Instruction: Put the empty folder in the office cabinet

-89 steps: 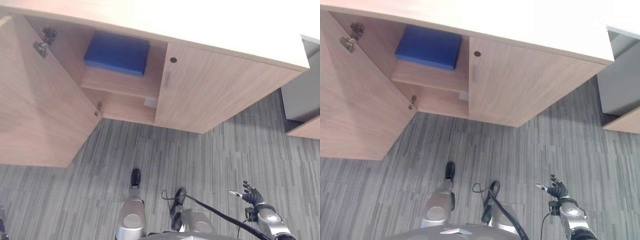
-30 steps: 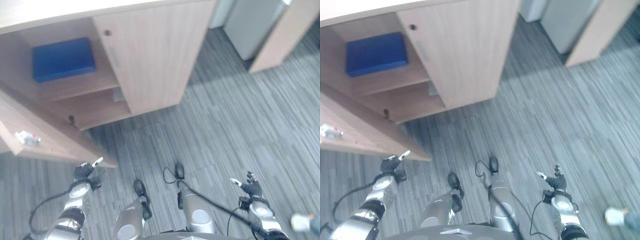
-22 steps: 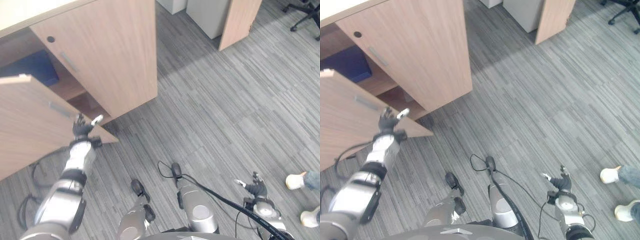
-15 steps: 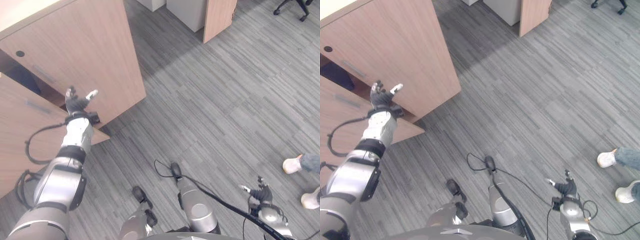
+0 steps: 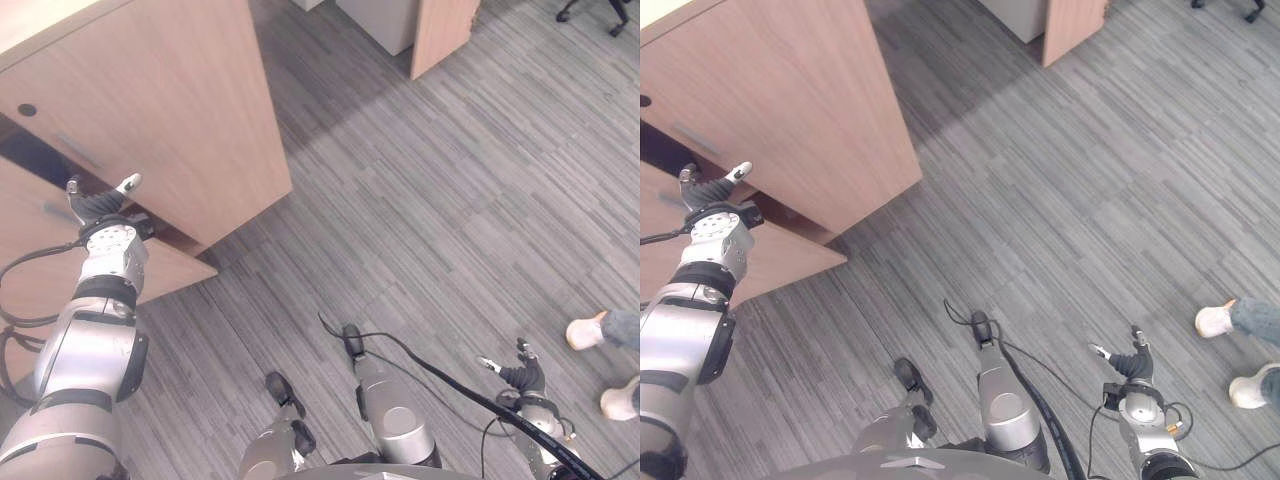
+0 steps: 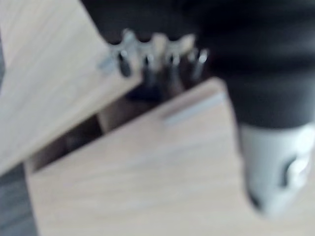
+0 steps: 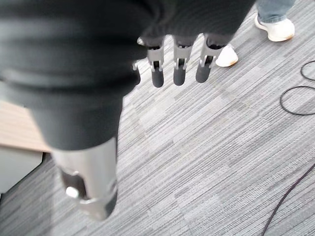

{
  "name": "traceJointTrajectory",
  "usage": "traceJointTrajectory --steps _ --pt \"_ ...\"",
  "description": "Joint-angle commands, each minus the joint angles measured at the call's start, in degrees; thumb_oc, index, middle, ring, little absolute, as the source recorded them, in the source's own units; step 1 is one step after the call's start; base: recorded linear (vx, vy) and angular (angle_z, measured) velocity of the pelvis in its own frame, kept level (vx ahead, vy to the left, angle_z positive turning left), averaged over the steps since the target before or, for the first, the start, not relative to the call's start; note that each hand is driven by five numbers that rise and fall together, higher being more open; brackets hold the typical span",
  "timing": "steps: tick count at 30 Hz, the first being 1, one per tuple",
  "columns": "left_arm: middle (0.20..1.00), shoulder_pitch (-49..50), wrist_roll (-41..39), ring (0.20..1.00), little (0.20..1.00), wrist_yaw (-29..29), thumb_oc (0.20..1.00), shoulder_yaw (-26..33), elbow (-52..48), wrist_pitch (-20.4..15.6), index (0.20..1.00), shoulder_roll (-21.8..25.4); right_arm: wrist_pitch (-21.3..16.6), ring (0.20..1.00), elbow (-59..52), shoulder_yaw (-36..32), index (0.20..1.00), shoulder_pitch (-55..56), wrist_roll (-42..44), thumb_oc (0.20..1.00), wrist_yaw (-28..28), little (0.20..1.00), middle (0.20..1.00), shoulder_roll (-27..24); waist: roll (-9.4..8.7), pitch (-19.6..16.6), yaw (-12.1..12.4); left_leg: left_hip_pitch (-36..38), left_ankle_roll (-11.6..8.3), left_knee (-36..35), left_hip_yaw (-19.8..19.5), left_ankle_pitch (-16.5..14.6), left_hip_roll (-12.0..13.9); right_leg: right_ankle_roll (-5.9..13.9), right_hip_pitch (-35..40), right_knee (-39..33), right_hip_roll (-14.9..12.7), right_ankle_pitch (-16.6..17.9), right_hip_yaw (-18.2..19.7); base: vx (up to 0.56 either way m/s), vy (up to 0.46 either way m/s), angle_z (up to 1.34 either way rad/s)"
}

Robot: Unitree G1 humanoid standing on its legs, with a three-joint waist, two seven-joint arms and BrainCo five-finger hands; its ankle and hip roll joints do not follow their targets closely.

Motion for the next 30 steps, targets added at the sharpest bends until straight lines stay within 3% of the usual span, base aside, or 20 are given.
traceJointTrajectory --steps 1,3,6,7,9,12,18,20,21,24,25,26,28,30 --pt "1.000 0.77 -1.73 1.000 1.000 -2.72 1.000 1.28 0.97 -2.30 1.000 3.33 -2.83 1.000 -0.03 0.09 1.000 -0.16 -2.04 1.000 -0.47 1.000 1.000 -1.78 -0.13 -1.91 1.04 -0.88 1.08 2.65 0.35 -6.69 -0.53 4.35 -1.81 5.52 -3.76 -7.26 2.61 0.00 -0.043 0.23" --pt "1.000 7.81 -0.07 1.000 1.000 -5.62 1.000 2.47 -2.03 -3.60 1.000 -0.59 -1.74 1.000 -1.15 0.28 1.000 0.19 -2.87 1.000 -0.80 1.000 1.000 -0.96 0.11 -2.70 2.59 0.12 1.22 2.35 -0.76 -6.63 -0.66 4.32 -0.23 5.67 -4.13 -7.56 1.29 -0.01 -0.117 0.18" --pt "1.000 12.88 -0.54 1.000 1.000 -5.16 1.000 2.79 -3.88 -3.83 1.000 -3.39 -0.90 1.000 -1.76 0.45 1.000 0.42 -3.34 1.000 -0.75 1.000 1.000 -0.49 0.25 -3.38 3.73 0.89 1.29 2.11 -1.58 -6.65 -0.65 4.23 1.06 5.65 -4.32 -7.82 0.25 0.01 -0.128 0.17" --pt "1.000 21.28 1.79 1.000 1.000 -6.46 1.000 3.79 -6.09 -5.70 1.000 -7.63 0.14 1.000 -1.58 0.23 1.000 0.88 -4.36 1.000 -0.59 1.000 1.000 0.38 0.47 -4.80 5.63 2.13 1.22 1.54 -2.69 -6.48 -0.53 4.14 3.27 5.40 -4.54 -8.29 -1.75 0.04 -0.240 0.34" --pt "1.000 25.48 3.27 1.000 1.000 -8.49 1.000 3.67 -7.41 -6.20 1.000 -9.93 0.65 1.000 -1.52 0.19 1.000 1.23 -4.73 1.000 -0.33 1.000 1.000 0.84 0.59 -5.67 6.72 2.79 1.08 1.10 -3.37 -6.26 -0.29 3.95 4.48 5.26 -4.49 -8.66 -2.95 0.04 -0.210 0.29" --pt "1.000 35.21 7.55 1.000 1.000 -12.16 1.000 2.23 -10.29 -4.86 1.000 -15.85 1.11 1.000 -1.16 -0.62 1.000 2.07 -6.26 1.000 1.40 1.000 1.000 1.85 1.10 -7.79 9.18 3.90 0.66 0.81 -5.20 -5.87 0.52 3.15 7.13 5.03 -3.90 -9.70 -5.60 0.02 -0.295 0.52" --pt "1.000 45.70 4.46 1.000 1.000 -12.59 1.000 4.61 -9.41 -4.46 1.000 -18.81 3.12 1.000 -1.13 -0.07 1.000 1.35 -6.77 1.000 8.26 1.000 1.000 2.12 1.71 -9.91 12.87 4.85 -1.07 1.57 -7.42 -4.72 1.94 1.29 11.03 4.15 -2.66 -11.29 -9.39 0.03 -0.230 0.26" --pt "1.000 46.07 4.27 1.000 1.000 -12.73 1.000 4.85 -9.27 -4.51 1.000 -18.93 3.16 1.000 -1.10 -0.01 1.000 1.29 -6.69 1.000 8.56 1.000 1.000 2.15 1.73 -10.09 13.04 4.60 -1.15 1.69 -7.52 -4.59 2.00 1.20 10.95 4.10 -2.62 -11.24 -9.55 0.00 -0.097 0.23" --pt "1.000 48.02 4.06 1.000 1.000 -13.46 1.000 6.33 -8.59 -3.93 1.000 -19.65 3.94 1.000 -0.73 0.28 1.000 1.16 -8.64 1.000 12.45 1.000 1.000 2.30 1.72 -10.12 14.03 4.29 -1.54 2.58 -8.06 -4.39 2.26 0.84 11.74 4.07 -2.63 -11.53 -10.47 0.00 -0.100 0.16" --pt "1.000 49.20 4.03 1.000 1.000 -14.52 1.000 7.26 -7.59 -3.79 1.000 -19.91 4.22 1.000 0.32 1.21 1.000 0.99 -9.48 1.000 14.35 1.000 1.000 2.30 1.62 -10.09 14.85 3.51 -1.69 3.80 -8.70 -4.49 2.24 0.57 12.13 4.19 -2.68 -11.85 -11.14 -0.03 -0.132 0.10" --pt "1.000 50.42 2.79 1.000 1.000 -16.27 1.000 8.68 -5.43 -0.66 1.000 -20.10 5.61 1.000 3.12 2.76 1.000 0.66 -9.20 1.000 17.47 1.000 1.000 2.47 1.34 -9.85 16.15 1.89 -1.37 7.36 -9.41 -5.62 1.50 0.16 12.92 4.48 -2.98 -12.28 -12.29 -0.05 -0.118 0.16" --pt "1.000 50.42 2.79 1.000 1.000 -16.27 1.000 8.68 -5.43 -0.66 1.000 -20.10 5.61 1.000 3.12 2.76 1.000 0.66 -9.20 1.000 17.47 1.000 1.000 2.47 1.34 -9.85 16.15 1.89 -1.37 7.36 -9.41 -5.62 1.50 0.16 12.92 4.48 -2.98 -12.28 -12.29 -0.07 -0.202 0.40" --pt "1.000 50.80 6.54 1.000 1.000 -19.89 1.000 9.19 -0.06 7.44 1.000 -20.89 8.50 1.000 7.94 4.01 1.000 -0.44 -7.35 1.000 21.23 1.000 1.000 3.17 0.57 -10.30 17.13 1.78 0.01 11.04 -9.85 -8.74 -1.01 0.19 13.78 4.04 -3.27 -12.06 -13.30 -0.04 -0.124 0.47" --pt "1.000 50.58 7.71 1.000 1.000 -20.78 1.000 9.03 1.41 8.59 1.000 -21.13 8.30 1.000 9.90 4.28 1.000 -0.95 -7.74 1.000 21.88 1.000 1.000 3.68 0.34 -10.52 17.27 1.92 0.48 11.77 -9.98 -9.55 -1.76 0.23 13.97 3.88 -3.30 -11.91 -13.27 -0.02 -0.045 0.37"
